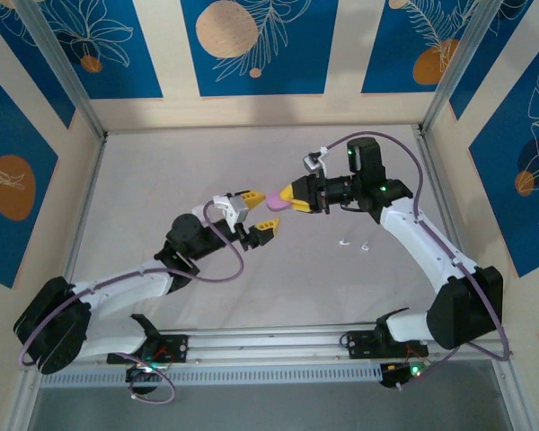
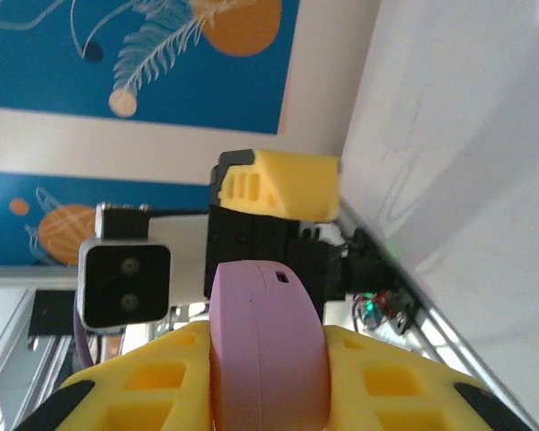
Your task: Insert wireless bluetooth earbuds into charging case
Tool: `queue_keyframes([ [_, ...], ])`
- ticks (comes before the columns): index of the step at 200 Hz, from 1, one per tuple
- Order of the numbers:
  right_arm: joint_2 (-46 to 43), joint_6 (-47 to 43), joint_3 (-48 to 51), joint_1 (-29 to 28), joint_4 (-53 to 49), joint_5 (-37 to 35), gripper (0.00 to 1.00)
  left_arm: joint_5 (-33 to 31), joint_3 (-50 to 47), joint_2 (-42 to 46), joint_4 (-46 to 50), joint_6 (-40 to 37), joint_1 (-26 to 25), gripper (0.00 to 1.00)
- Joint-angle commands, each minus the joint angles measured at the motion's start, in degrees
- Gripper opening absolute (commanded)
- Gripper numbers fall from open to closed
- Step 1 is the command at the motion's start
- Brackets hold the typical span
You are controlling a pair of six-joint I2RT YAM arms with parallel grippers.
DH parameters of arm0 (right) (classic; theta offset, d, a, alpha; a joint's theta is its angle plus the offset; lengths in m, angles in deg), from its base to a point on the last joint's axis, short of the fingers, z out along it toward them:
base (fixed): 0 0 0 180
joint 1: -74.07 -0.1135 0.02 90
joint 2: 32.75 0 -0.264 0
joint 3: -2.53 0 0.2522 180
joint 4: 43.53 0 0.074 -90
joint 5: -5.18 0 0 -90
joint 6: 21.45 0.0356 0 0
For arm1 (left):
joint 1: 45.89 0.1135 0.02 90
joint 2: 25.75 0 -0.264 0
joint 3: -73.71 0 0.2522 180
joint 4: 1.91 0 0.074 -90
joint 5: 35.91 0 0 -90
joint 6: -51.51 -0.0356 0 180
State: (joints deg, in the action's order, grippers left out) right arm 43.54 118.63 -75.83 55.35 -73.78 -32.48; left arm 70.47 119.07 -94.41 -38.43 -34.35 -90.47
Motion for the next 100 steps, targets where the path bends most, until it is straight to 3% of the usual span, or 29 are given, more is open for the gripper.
queue_keyframes([
  [1, -1.6, 0.1, 2.7, 2.5, 1.6, -7.9, 0.17, -3.2, -0.4, 3.9, 4.2, -2.8, -0.4, 0.74],
  [36, 3.8, -3.0, 6.7, 7.8, -1.2, -21.6, 0.17, -9.5, -1.0, 9.6, 13.3, -2.7, -0.3, 0.76],
  [72, 15.5, -5.6, 6.5, 11.8, 1.3, -23.0, 0.17, -18.1, 2.4, 14.4, 28.7, -2.1, -0.3, 0.76],
  [100, 24.1, -11.1, 0.9, 12.1, -4.0, -25.4, 0.17, -23.1, 4.4, 16.0, 37.8, -1.0, -0.1, 0.76],
])
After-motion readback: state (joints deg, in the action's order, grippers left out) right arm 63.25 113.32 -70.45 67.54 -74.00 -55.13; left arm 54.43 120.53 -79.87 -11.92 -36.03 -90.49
